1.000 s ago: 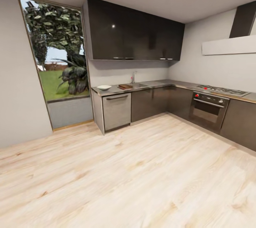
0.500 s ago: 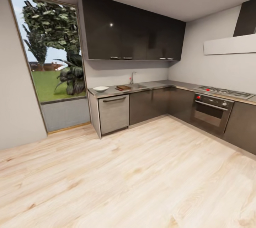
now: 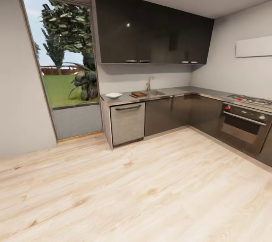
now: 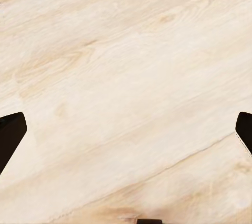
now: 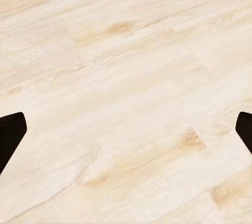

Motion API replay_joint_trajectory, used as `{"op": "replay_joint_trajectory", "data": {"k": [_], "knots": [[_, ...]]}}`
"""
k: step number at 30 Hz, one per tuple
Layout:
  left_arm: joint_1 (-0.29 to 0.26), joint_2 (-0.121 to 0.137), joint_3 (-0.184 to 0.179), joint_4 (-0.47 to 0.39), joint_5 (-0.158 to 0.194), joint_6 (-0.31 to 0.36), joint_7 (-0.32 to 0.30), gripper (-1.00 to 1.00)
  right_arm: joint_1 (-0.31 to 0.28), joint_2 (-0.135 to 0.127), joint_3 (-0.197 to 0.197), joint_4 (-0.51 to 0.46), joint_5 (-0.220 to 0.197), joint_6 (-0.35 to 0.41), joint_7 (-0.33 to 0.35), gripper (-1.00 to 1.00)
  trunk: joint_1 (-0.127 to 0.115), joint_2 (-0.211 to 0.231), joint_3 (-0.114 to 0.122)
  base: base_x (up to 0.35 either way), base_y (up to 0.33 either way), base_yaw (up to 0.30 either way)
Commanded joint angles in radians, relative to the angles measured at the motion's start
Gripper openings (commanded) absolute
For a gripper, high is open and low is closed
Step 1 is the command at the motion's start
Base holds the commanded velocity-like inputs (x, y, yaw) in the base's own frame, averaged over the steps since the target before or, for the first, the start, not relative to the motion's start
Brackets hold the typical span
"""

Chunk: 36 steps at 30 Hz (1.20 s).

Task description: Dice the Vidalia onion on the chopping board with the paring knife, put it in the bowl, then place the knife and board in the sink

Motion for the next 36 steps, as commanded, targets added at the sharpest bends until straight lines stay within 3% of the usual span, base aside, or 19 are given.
{"op": "replay_joint_trajectory", "data": {"k": [1, 13, 36], "knots": [[0.000, 0.000, 0.001, -0.001, 0.000, -0.002, 0.001, 1.00, 0.000, 0.000, 0.001, 0.000, 0.000, -0.003, 0.000, 1.00, 0.001, 0.000, -0.001, 0.321, -0.137, 0.182], [0.000, 0.000, 0.001, -0.001, -0.001, -0.002, 0.001, 1.00, 0.000, -0.001, 0.001, 0.000, 0.000, -0.003, 0.000, 1.00, 0.001, 0.000, -0.001, 0.321, -0.137, 0.181], [0.000, -0.002, -0.001, -0.001, -0.004, -0.002, 0.001, 1.00, 0.000, -0.001, 0.001, 0.000, 0.000, -0.003, 0.000, 1.00, 0.001, 0.000, -0.001, 0.308, -0.157, 0.009]]}}
